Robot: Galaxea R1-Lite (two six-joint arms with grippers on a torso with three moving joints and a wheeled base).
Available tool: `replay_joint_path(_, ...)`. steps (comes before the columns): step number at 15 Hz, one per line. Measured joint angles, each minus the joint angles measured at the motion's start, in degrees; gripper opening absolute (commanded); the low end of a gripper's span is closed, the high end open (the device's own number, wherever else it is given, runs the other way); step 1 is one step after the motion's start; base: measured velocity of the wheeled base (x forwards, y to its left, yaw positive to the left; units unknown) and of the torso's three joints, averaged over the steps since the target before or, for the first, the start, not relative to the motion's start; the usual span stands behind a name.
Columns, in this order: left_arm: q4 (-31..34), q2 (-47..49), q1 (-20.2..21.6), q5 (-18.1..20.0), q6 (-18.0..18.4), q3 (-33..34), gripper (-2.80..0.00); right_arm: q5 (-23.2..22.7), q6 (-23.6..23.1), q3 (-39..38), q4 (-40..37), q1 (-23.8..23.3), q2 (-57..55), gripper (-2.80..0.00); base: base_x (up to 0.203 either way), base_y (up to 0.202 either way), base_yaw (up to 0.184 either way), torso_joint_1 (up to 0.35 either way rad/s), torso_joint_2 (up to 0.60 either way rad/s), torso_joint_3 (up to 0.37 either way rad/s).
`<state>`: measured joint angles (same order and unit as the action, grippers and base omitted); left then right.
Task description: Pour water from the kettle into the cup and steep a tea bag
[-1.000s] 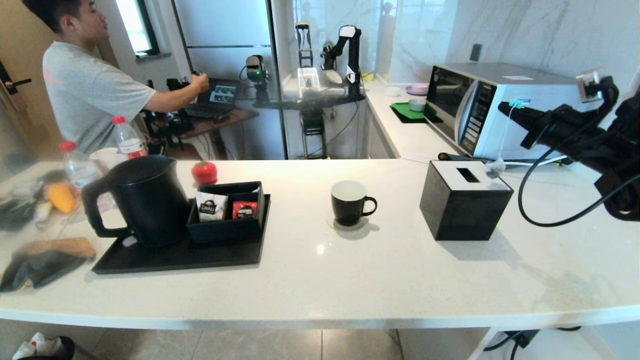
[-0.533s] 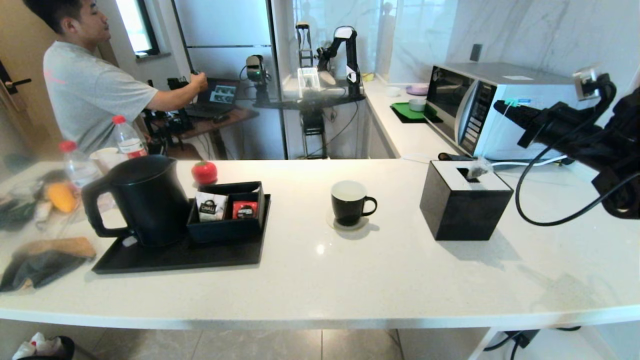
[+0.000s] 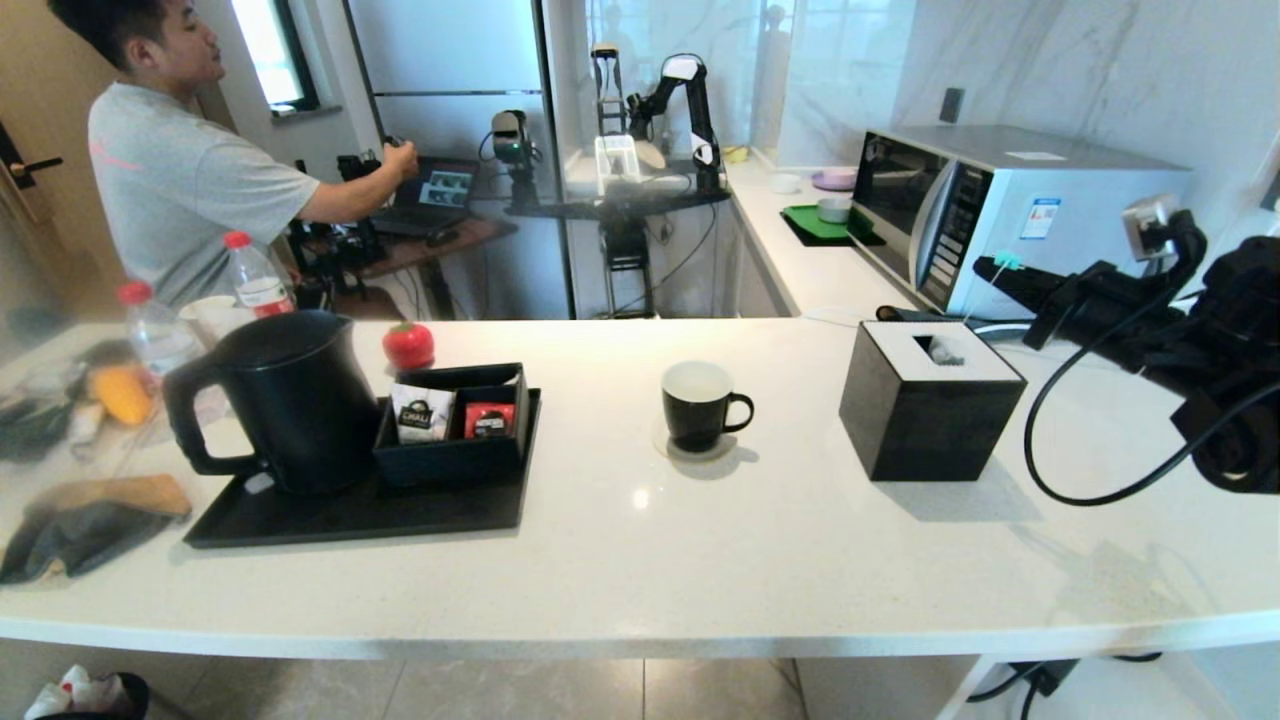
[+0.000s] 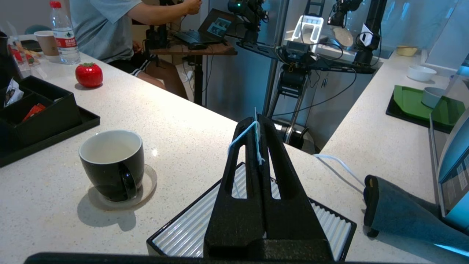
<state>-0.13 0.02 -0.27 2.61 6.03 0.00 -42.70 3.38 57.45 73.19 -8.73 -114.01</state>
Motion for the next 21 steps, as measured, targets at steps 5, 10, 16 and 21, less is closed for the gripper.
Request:
replay_joint_path(5, -0.02, 0.0, 0.0, 0.03, -0.01, 0.0, -2.8, -0.02, 0.02, 3.75, -1.77, 0.44, -1.11, -2.8, 0.0, 0.0, 0.0, 0.0, 0.0, 0.0)
replay_joint_path(10, 0.0, 0.0, 0.0, 0.0, 0.01, 0.0, -2.8, -0.08, -3.45, -3.41, 1.83, 1.07, -2.84, -2.8, 0.0, 0.0, 0.0, 0.0, 0.0, 0.0)
replay_joint_path(16, 0.0, 0.0, 0.0, 0.02, 0.0, 0.0, -2.8, -0.02, -3.71, -5.53, 3.21, 2.93, -4.63, -2.8, 0.0, 0.0, 0.0, 0.0, 0.0, 0.0)
replay_joint_path(21, 0.0, 0.0, 0.02, 0.02, 0.0, 0.0, -2.8, 0.06, -3.38, 4.79, -2.61, 3.0, -5.06, -2.8, 0.0, 0.0, 0.0, 0.0, 0.0, 0.0)
